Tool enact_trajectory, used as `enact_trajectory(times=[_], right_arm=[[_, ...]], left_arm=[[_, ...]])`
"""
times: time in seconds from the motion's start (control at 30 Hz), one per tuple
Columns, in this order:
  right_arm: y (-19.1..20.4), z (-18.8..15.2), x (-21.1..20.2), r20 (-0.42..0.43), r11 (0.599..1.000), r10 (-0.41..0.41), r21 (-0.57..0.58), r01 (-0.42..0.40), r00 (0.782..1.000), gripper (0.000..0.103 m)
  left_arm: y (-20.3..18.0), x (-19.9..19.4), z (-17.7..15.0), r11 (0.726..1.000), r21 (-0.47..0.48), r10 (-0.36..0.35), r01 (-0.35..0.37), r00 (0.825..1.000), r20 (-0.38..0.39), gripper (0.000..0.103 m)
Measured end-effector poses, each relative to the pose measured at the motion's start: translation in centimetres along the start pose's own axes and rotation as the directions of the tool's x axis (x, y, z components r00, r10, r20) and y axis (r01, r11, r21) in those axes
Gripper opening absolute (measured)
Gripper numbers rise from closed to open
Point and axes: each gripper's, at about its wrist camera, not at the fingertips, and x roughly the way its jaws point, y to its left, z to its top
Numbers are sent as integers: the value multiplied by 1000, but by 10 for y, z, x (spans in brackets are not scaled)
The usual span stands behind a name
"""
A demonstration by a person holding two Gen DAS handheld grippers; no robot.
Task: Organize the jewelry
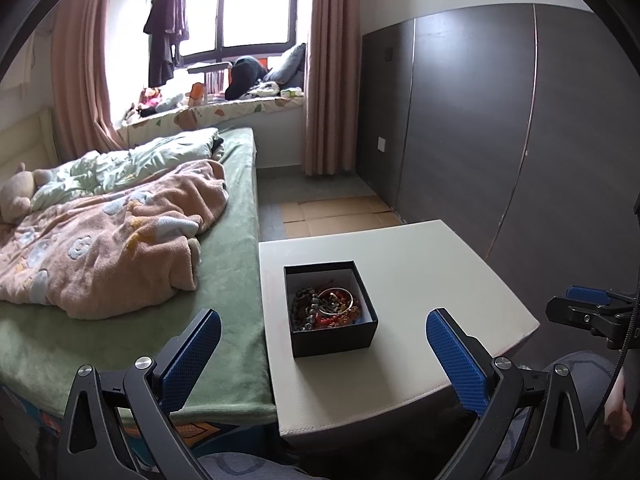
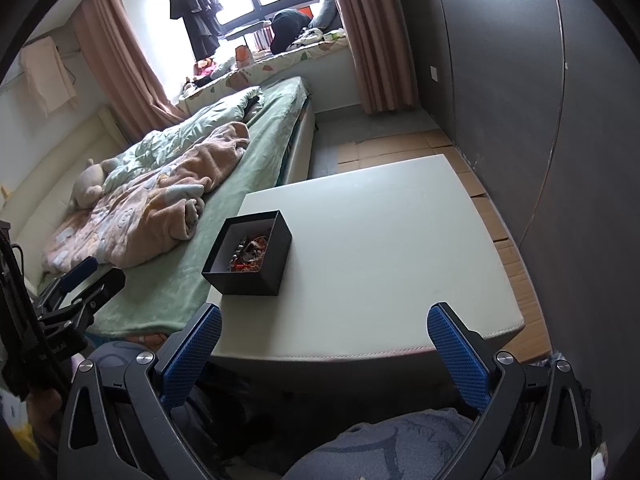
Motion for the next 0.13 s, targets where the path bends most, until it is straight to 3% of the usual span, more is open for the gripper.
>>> enact_trajectory(times=[0.13], right_arm=[[-1,0,0,-2,1000,4,0,-4,1000,103]], left_arm=[[0,-1,0,1000,-6,-9,9,1000,9,102]])
